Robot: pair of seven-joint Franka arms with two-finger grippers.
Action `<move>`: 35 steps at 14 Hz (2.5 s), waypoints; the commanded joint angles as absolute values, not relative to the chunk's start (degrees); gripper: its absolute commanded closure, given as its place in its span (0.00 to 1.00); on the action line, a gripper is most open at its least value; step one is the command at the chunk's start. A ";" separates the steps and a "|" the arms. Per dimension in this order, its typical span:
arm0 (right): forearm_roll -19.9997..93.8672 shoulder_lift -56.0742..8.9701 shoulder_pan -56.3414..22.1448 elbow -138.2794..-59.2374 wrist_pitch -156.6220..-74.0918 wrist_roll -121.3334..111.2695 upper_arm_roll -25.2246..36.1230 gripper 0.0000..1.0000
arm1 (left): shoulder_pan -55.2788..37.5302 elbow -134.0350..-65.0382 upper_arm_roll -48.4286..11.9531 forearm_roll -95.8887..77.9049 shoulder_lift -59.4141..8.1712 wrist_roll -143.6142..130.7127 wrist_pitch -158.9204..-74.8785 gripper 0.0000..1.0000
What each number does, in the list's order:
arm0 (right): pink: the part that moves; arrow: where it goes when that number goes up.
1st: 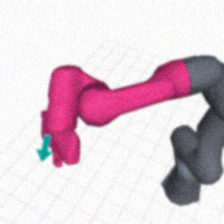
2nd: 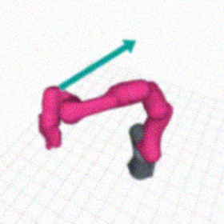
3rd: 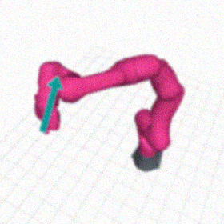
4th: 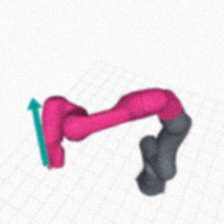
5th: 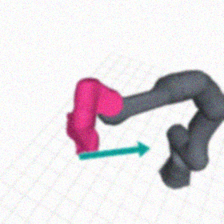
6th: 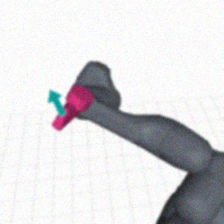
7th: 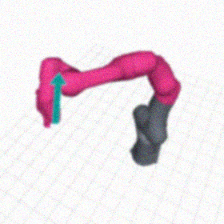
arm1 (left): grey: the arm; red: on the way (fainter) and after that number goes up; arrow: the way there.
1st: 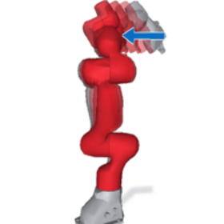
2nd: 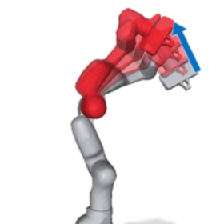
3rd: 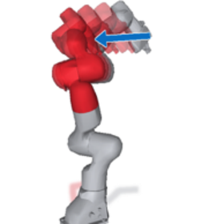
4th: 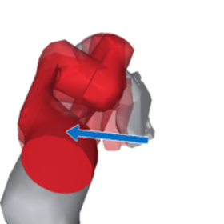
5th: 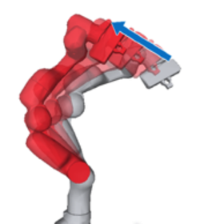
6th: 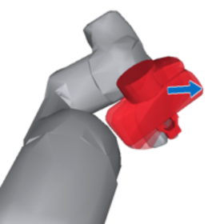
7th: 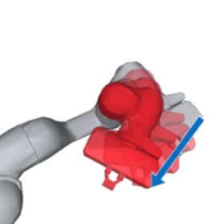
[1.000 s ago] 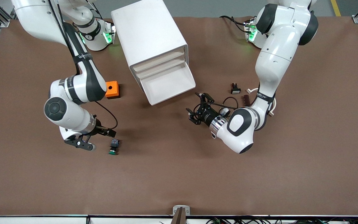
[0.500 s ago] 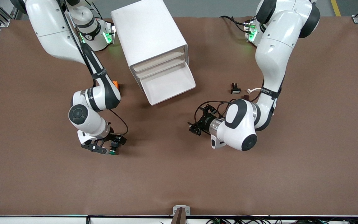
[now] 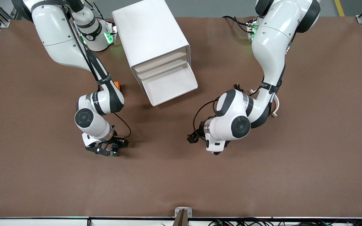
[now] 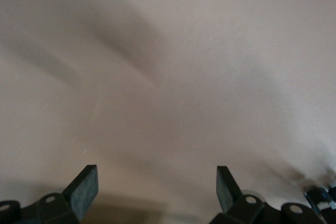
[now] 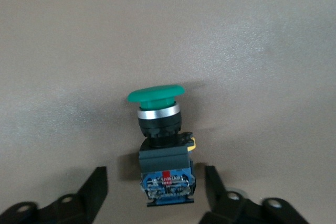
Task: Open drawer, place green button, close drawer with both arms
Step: 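Grasp and lift the green button with the right gripper, then lower the green button into the open drawer with the right gripper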
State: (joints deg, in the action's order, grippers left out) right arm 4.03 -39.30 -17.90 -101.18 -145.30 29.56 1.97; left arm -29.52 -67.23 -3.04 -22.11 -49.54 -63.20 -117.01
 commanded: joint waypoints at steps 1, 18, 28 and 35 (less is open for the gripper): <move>2.46 -39.46 -18.81 -100.55 -144.84 29.36 2.46 1.00 | -32.42 -68.29 -2.11 -14.19 -48.69 -62.23 -122.67 0.01; 6.24 -21.10 -42.25 -103.00 -121.55 82.32 2.11 1.00 | -35.95 -68.55 -2.72 1.14 -48.87 -63.54 -125.25 0.01; 6.15 -20.82 -54.31 -109.16 -130.69 107.39 2.28 1.00 | -35.95 -68.91 -2.72 1.23 -48.96 -63.54 -125.24 0.01; 3.17 -21.09 -55.03 -106.10 -127.27 104.08 2.63 0.00 | -35.86 -68.91 -2.81 1.14 -49.04 -63.46 -125.24 0.01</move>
State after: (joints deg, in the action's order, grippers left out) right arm 4.09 -21.76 -55.72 -107.66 -129.10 106.08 1.81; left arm -35.55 -68.19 -3.03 0.32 -49.55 -62.97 -124.65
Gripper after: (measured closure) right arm 0.238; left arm 0.004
